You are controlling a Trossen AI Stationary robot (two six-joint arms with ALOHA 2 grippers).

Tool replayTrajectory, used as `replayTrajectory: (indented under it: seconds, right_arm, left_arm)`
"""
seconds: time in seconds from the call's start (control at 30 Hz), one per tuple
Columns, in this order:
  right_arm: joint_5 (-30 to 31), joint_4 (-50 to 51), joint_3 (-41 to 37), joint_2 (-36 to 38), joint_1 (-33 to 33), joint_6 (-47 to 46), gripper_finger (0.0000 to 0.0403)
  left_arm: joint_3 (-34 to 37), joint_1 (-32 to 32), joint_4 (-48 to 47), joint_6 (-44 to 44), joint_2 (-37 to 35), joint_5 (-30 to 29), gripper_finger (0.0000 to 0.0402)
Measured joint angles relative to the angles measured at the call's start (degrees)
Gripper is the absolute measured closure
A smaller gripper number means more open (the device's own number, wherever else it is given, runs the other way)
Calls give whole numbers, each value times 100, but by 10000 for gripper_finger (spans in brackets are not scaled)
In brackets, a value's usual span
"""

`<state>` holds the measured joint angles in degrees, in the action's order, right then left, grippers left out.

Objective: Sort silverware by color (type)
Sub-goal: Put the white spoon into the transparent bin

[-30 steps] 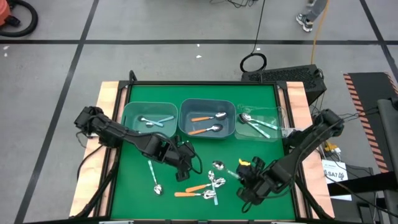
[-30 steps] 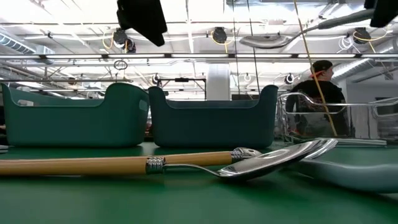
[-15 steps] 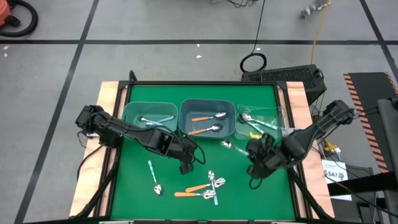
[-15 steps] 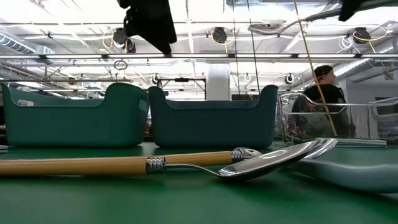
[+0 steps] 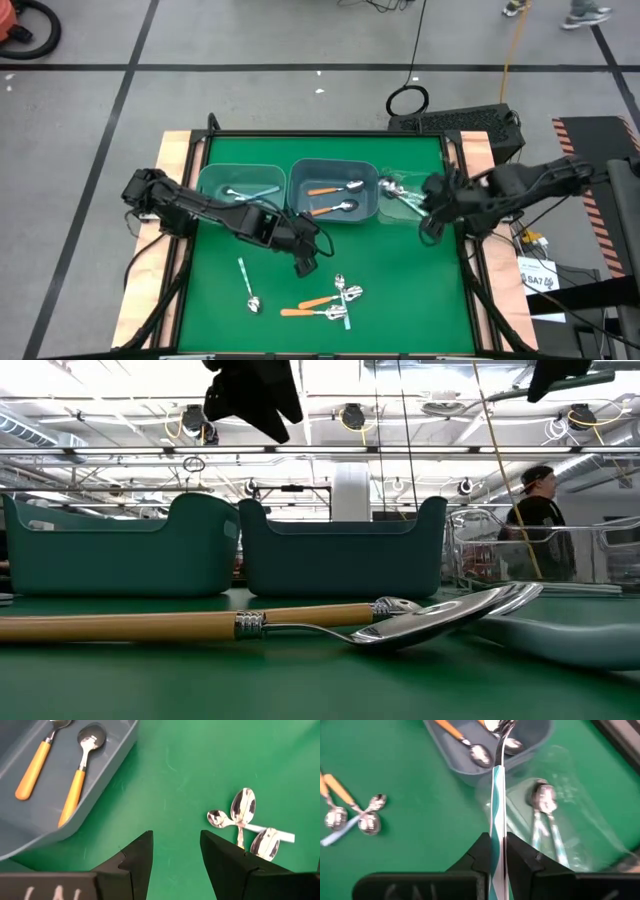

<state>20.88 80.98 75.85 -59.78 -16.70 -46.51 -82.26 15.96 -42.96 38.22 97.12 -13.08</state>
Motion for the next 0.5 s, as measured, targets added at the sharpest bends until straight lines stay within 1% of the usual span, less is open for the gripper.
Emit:
replayTrajectory:
  seconds: [0.2, 0.37, 0.5]
  right_arm:
    - [-20, 406, 0, 426, 469, 430, 372]
    - [-32, 582, 0, 604, 765, 881, 372]
    - [-173, 670, 0, 654, 1007, 1251, 372]
  left_arm:
    - [0, -107, 22, 144, 0, 2, 231]
    - [0, -163, 148, 201, 0, 5, 231]
    - [0, -194, 275, 203, 0, 9, 231]
